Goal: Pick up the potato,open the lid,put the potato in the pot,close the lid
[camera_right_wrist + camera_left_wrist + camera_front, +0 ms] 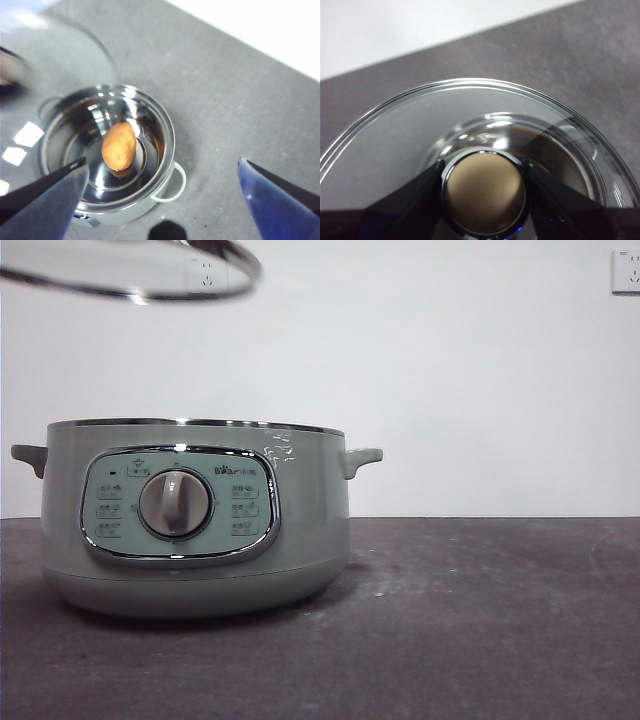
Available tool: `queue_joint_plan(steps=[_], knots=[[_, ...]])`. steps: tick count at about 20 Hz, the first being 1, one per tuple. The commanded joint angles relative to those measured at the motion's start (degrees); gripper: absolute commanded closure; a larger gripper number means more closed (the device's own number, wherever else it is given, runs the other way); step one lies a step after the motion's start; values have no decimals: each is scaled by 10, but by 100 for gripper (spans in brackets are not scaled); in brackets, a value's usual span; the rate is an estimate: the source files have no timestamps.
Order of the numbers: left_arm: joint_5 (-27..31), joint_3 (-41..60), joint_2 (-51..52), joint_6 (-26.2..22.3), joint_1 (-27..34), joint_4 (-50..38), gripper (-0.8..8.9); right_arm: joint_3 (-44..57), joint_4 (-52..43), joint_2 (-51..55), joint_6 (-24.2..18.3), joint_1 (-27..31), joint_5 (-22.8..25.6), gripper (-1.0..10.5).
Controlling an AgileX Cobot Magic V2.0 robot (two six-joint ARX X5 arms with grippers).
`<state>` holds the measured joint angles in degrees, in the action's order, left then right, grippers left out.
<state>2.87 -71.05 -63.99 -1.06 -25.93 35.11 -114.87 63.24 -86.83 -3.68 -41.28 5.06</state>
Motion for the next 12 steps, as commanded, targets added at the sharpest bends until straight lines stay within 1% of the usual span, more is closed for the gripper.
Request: queue_joint_plan(steps=[1, 7, 12], knots=[[-20, -7, -38, -1, -1, -42, 821, -1, 0, 28, 9, 0, 0, 447], [-33, -7, -131, 5, -12, -90, 821, -1, 7, 83, 13, 0, 0, 447], [-33, -7, -156, 13, -18, -106, 821, -1, 22, 90, 13, 0, 1, 447]])
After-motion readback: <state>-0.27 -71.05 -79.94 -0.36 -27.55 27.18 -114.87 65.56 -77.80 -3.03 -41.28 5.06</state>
